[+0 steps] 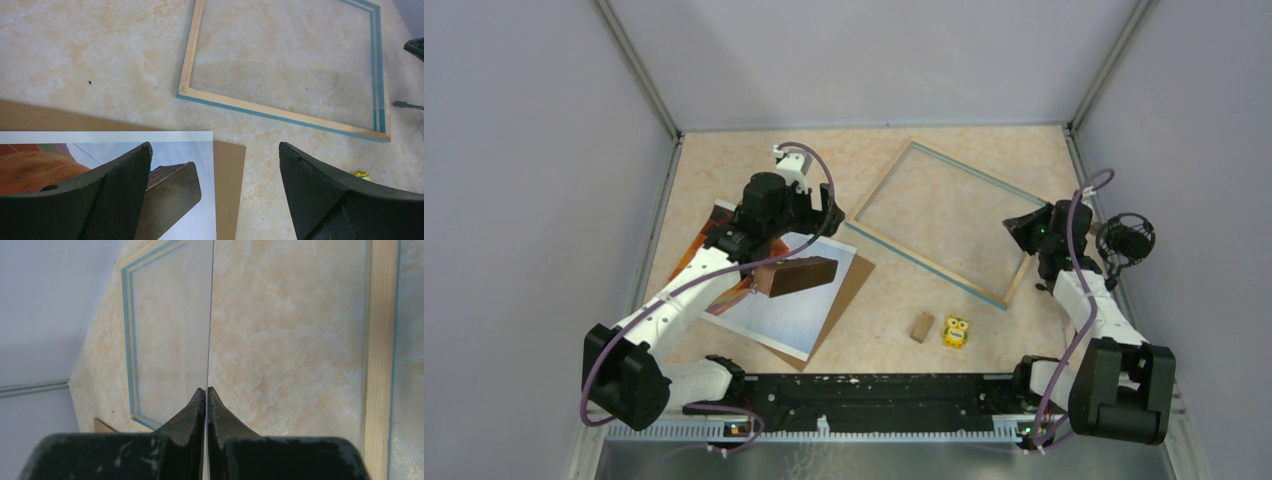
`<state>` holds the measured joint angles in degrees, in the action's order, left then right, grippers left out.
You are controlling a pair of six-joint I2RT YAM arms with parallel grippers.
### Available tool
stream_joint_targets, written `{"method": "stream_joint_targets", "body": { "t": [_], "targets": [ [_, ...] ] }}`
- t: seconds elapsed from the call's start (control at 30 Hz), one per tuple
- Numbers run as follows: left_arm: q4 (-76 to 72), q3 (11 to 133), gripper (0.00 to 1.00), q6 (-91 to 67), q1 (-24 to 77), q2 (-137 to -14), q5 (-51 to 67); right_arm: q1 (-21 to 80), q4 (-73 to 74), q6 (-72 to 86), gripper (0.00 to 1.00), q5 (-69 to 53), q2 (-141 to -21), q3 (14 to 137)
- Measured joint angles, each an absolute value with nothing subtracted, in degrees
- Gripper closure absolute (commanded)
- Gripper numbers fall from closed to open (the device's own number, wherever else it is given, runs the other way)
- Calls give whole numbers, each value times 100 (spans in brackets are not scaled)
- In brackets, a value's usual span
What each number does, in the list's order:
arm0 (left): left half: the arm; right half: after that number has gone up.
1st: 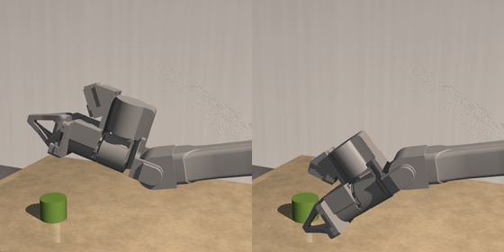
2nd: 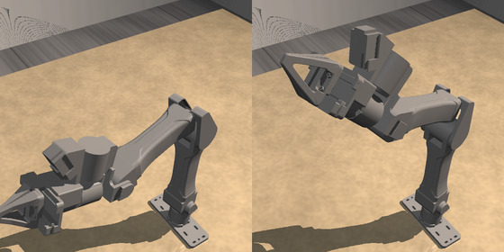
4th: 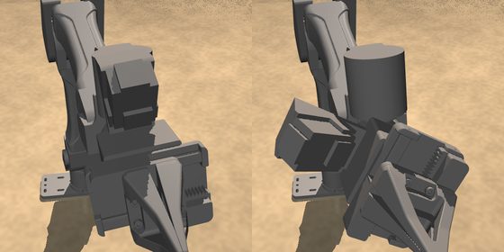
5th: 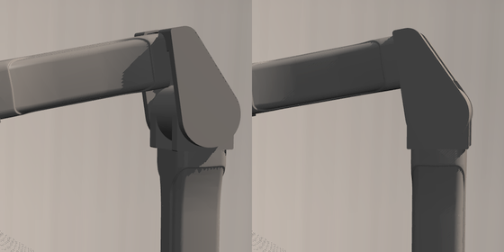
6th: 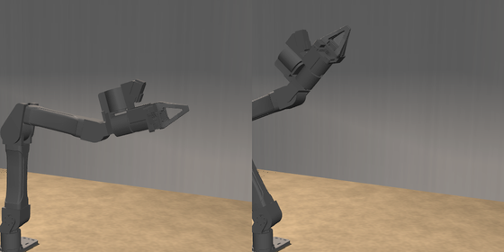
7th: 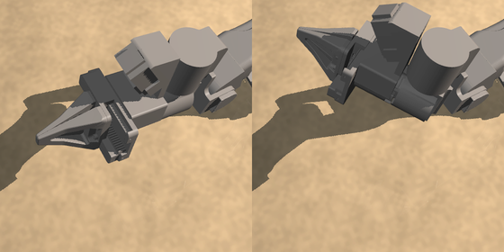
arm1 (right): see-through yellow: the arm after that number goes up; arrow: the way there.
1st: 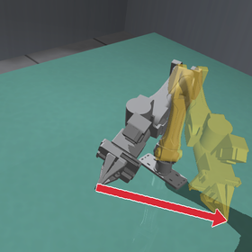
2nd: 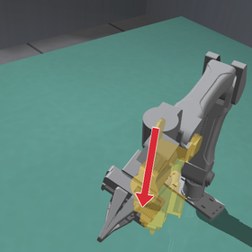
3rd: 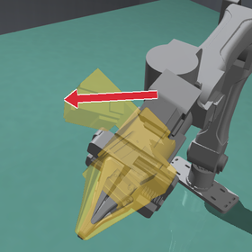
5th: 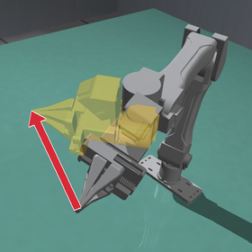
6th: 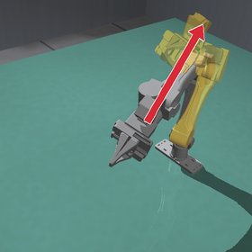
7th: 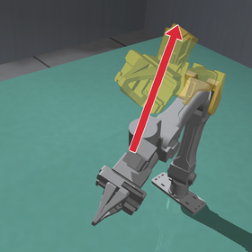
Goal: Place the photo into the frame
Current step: Place the photo frame item in the photo frame.
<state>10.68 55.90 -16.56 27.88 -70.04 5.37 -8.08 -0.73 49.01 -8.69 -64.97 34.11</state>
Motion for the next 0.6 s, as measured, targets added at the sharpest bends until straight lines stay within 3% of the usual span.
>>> {"method": "stream_joint_targets", "body": {
  "t": [0.6],
  "targets": [
    [1057,5590,2,-1656,2788,-7032,567,-845,-38,4860,100,-906,-6394,3295]
  ]
}}
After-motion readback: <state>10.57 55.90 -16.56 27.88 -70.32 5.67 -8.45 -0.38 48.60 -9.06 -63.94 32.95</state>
